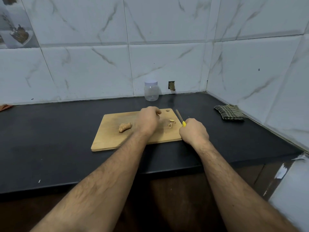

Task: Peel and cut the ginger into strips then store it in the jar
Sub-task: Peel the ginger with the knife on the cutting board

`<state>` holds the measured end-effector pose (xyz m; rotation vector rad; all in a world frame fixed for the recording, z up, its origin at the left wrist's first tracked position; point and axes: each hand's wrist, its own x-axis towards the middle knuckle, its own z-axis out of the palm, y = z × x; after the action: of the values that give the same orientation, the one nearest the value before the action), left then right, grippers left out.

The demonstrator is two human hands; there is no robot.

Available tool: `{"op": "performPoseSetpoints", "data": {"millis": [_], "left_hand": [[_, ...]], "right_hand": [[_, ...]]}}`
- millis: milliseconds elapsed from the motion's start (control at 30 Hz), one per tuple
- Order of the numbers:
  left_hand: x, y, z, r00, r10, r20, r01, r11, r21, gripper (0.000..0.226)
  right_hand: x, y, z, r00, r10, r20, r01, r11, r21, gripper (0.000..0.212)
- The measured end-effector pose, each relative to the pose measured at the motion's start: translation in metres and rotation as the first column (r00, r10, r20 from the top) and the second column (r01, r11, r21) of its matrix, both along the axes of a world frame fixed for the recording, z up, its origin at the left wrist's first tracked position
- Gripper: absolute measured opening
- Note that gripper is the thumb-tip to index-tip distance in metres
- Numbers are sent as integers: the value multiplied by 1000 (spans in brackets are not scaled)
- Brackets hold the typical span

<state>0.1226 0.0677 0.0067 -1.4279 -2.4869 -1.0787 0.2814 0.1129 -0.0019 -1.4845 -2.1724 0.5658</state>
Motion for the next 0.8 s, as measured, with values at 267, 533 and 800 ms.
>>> {"op": "performPoseSetpoints", "data": {"millis": [267, 533, 800], "left_hand": [[-53, -60, -10, 988, 138, 73, -136, 990, -36, 21], [-60, -71, -16, 994, 105, 13, -103, 991, -79, 14], [-54, -66, -10, 995, 95, -11, -95, 965, -246, 11]], "right_hand": [[-29, -39, 10, 966, 219, 135, -214, 976, -51, 20], [-46, -59, 9, 947, 282, 156, -279, 959, -43, 24], [-55, -74, 15, 913, 354, 202, -331, 933, -139, 13]]}}
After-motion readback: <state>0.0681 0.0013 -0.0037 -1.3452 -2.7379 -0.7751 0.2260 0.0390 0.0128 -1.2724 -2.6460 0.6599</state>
